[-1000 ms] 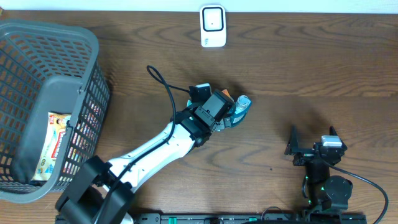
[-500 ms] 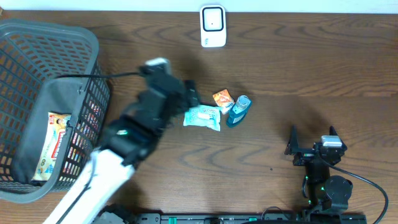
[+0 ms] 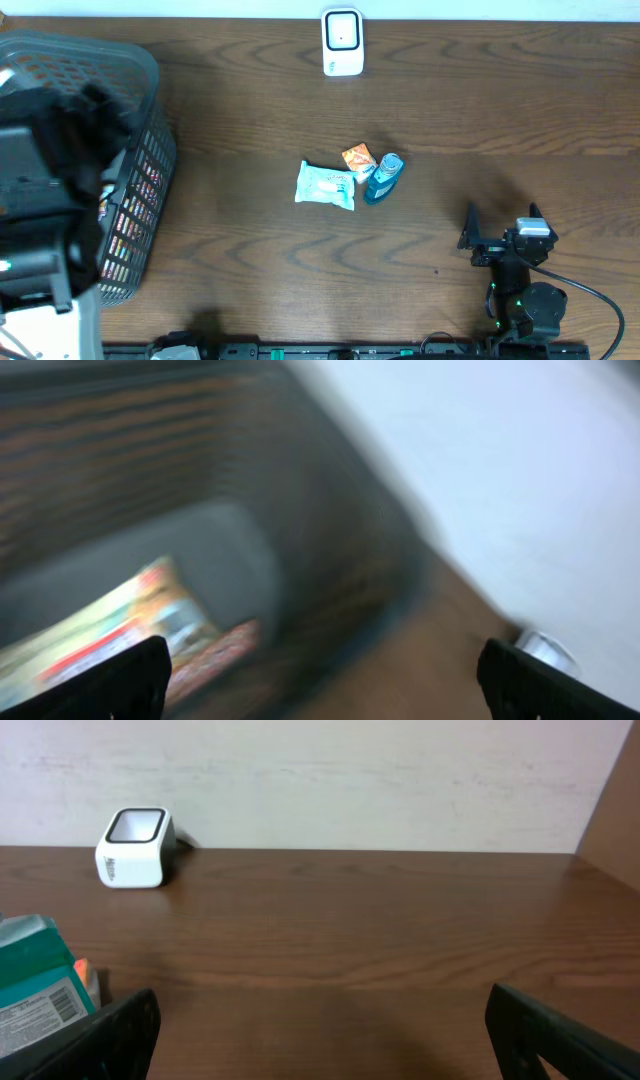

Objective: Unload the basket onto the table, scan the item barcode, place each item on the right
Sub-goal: 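Move the left gripper back into the basket toward the snack bag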

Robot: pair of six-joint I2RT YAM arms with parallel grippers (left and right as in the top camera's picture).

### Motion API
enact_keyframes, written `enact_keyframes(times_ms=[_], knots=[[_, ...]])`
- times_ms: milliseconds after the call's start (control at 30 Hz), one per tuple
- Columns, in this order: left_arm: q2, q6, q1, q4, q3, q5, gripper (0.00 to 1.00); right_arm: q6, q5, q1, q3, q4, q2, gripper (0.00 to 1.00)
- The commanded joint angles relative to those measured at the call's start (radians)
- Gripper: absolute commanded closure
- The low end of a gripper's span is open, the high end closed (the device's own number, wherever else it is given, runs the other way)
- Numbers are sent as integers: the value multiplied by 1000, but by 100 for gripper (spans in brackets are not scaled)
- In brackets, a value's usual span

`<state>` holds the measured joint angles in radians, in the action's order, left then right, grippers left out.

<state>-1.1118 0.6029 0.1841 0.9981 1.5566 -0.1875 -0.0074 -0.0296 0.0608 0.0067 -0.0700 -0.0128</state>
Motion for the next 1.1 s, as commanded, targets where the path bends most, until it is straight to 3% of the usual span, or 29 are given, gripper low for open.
enact_keyframes(times_ms=[0, 200, 433, 567, 800, 1067], knots=[[-56, 115, 167, 81, 3, -6, 2, 14, 1, -8, -1, -4, 2, 1], [-170, 127, 306, 243, -14, -6, 2, 14, 1, -8, -1, -4, 2, 1], [-275, 288, 350, 298, -153, 8, 2, 14, 1, -8, -1, -4, 2, 1], [-299, 468, 359, 260, -270, 8, 2, 14, 1, -8, -1, -4, 2, 1], [-306, 988, 372, 190, -446, 8, 2, 14, 1, -8, -1, -4, 2, 1], [-307, 1030, 372, -63, -565, 8, 2, 14, 1, -8, -1, -4, 2, 1]])
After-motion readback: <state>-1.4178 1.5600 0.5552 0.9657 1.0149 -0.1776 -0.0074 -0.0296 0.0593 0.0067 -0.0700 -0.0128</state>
